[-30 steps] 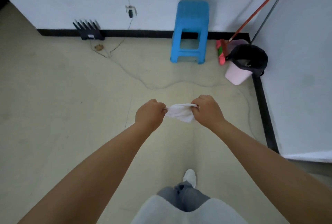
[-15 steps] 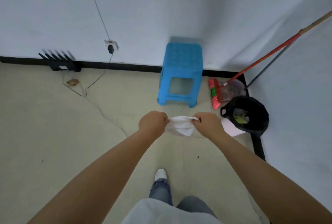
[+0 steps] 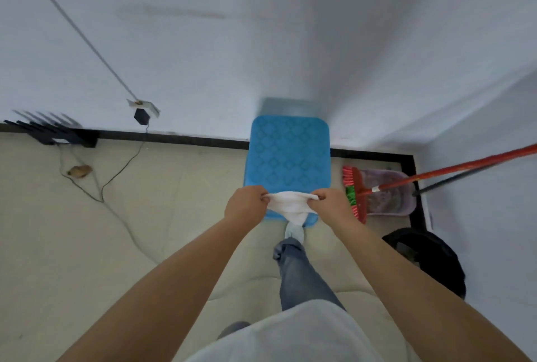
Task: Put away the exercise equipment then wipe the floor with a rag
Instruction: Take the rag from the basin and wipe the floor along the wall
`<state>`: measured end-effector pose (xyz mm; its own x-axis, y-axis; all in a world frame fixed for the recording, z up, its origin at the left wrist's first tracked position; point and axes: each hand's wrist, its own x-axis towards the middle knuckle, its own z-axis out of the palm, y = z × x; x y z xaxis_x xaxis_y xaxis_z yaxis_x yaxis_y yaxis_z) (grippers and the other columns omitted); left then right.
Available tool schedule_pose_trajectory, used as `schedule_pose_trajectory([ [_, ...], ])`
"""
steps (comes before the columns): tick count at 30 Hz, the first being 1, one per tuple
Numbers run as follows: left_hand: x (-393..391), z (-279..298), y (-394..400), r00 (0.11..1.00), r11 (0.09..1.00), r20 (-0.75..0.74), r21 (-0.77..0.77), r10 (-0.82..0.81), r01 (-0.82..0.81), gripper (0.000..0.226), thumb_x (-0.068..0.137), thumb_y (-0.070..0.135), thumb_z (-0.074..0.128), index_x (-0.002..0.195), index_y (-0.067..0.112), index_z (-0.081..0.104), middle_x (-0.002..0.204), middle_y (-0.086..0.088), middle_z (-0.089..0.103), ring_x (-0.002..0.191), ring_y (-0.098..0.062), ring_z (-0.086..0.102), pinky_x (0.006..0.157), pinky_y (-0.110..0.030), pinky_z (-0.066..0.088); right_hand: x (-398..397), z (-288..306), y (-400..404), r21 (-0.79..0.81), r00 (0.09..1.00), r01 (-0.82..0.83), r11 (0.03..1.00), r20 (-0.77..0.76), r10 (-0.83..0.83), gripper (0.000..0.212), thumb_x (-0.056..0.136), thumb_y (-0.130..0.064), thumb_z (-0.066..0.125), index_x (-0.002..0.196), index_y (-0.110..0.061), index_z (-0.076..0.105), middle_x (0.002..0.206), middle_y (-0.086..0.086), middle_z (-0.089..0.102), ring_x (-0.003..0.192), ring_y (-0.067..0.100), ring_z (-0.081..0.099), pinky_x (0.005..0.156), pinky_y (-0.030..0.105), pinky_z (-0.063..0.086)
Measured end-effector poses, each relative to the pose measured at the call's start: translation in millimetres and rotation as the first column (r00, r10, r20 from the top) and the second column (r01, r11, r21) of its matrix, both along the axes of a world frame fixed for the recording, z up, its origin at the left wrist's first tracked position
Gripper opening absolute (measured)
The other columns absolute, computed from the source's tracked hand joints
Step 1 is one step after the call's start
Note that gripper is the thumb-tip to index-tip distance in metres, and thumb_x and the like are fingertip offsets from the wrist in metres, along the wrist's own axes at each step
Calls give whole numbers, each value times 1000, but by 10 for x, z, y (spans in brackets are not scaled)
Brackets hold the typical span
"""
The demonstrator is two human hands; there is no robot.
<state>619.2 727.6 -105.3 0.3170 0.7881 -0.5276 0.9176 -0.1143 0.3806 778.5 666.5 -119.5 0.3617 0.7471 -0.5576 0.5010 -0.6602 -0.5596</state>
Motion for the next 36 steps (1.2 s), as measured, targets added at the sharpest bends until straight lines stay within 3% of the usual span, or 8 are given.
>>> schedule_pose_trajectory([
  [5, 538, -449, 697, 994, 975, -15, -192, 108, -109, 31, 98, 21, 42, 118, 12, 64, 119, -11, 64, 111, -28, 57, 89, -29, 44, 532, -466, 786, -167, 987, 94, 981, -116, -115, 23, 84, -4, 52, 91, 11, 67, 77, 15, 54, 77, 29, 53, 66, 33, 40],
  [10, 827, -756, 1124, 981, 935, -49, -297, 189, -195, 31, 99, 20, 41, 115, 6, 64, 118, -14, 64, 112, -29, 56, 89, -29, 43, 785, -789, 1294, -289, 956, 146, 946, -203, -210, 18, 87, -6, 53, 95, -4, 68, 86, 11, 55, 84, 26, 54, 66, 29, 41],
  [15, 820, -731, 1170, 971, 902, -48, -364, 232, -234, 29, 98, 21, 44, 114, 6, 63, 114, -11, 66, 109, -27, 57, 87, -25, 42, 777, -781, 1268, -350, 851, 329, 877, -293, -436, 14, 91, -2, 48, 86, -8, 59, 94, 10, 56, 89, 22, 56, 35, 2, 35],
  [21, 770, -729, 1178, 946, 810, -73, -499, 315, -308, 26, 96, 19, 46, 111, 6, 63, 110, -13, 66, 102, -28, 58, 85, -29, 44, 736, -759, 1113, -440, 804, 365, 821, -295, -516, 22, 92, -5, 52, 113, -1, 58, 107, 14, 59, 88, 23, 57, 48, 13, 36],
  [25, 903, -866, 1419, 929, 793, -54, -504, 367, -343, 27, 96, 19, 48, 116, 6, 61, 113, -12, 66, 105, -27, 59, 82, -25, 42, 865, -879, 1340, -467, 763, 412, 782, -292, -576, 14, 90, -1, 50, 84, -12, 56, 91, 11, 58, 60, 14, 54, 48, 18, 36],
  [29, 1155, -1185, 1797, 911, 790, -16, -491, 412, -366, 28, 96, 18, 48, 118, 5, 60, 114, -14, 65, 105, -28, 60, 88, -31, 47, 1004, -1201, 1741, -442, 708, 491, 751, -299, -639, 25, 87, 3, 48, 70, -15, 52, 91, 17, 56, 62, 21, 52, 55, 23, 44],
  [33, 1357, -1566, 2121, 772, 695, 81, -501, 630, -515, 29, 94, 10, 51, 121, 1, 57, 79, -5, 63, 63, -15, 57, 59, -23, 45, 1126, -1504, 2107, -375, 628, 594, 712, -337, -702, 25, 85, 3, 51, 108, -8, 57, 100, 16, 58, 70, 22, 56, 55, 25, 47],
  [36, 1430, -1714, 2308, 720, 687, 158, -488, 676, -539, 33, 93, 6, 53, 125, 4, 52, 69, 5, 49, 53, -3, 54, 58, -17, 43, 1201, -1577, 2323, -302, 598, 634, 712, -392, -699, 42, 85, 1, 57, 126, -9, 48, 100, 14, 58, 66, 17, 57, 54, 20, 47],
])
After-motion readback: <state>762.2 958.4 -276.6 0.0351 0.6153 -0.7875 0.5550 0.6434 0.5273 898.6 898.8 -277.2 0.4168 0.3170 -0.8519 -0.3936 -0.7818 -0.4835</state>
